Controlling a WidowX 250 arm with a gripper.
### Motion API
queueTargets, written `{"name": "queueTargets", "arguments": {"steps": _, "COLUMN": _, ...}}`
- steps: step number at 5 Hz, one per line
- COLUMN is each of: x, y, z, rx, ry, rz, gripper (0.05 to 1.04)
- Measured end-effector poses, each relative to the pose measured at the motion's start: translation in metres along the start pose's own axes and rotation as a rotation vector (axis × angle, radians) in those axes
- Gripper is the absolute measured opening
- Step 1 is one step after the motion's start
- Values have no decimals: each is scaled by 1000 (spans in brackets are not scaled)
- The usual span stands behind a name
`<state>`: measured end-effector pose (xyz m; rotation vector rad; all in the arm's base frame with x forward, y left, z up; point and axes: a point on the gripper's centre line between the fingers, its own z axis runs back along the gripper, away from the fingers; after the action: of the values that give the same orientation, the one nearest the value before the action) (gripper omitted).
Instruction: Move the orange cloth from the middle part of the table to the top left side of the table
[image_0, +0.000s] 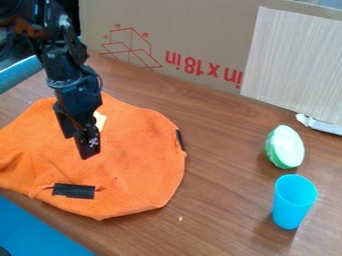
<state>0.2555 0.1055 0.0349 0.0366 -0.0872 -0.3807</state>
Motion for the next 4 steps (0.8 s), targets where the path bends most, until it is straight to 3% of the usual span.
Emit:
{"name": "queueTargets", "arguments": {"steps": 2, "x": 4, "y": 7, "z": -20, "rx": -22, "ry": 24, "rz": 21, "gripper": 1001}}
{"name": "queueTargets", "arguments": {"steps": 4, "x": 12, "y": 27, "z": -27, "rx": 0, "ry": 28, "rz": 42, "gripper": 1001}}
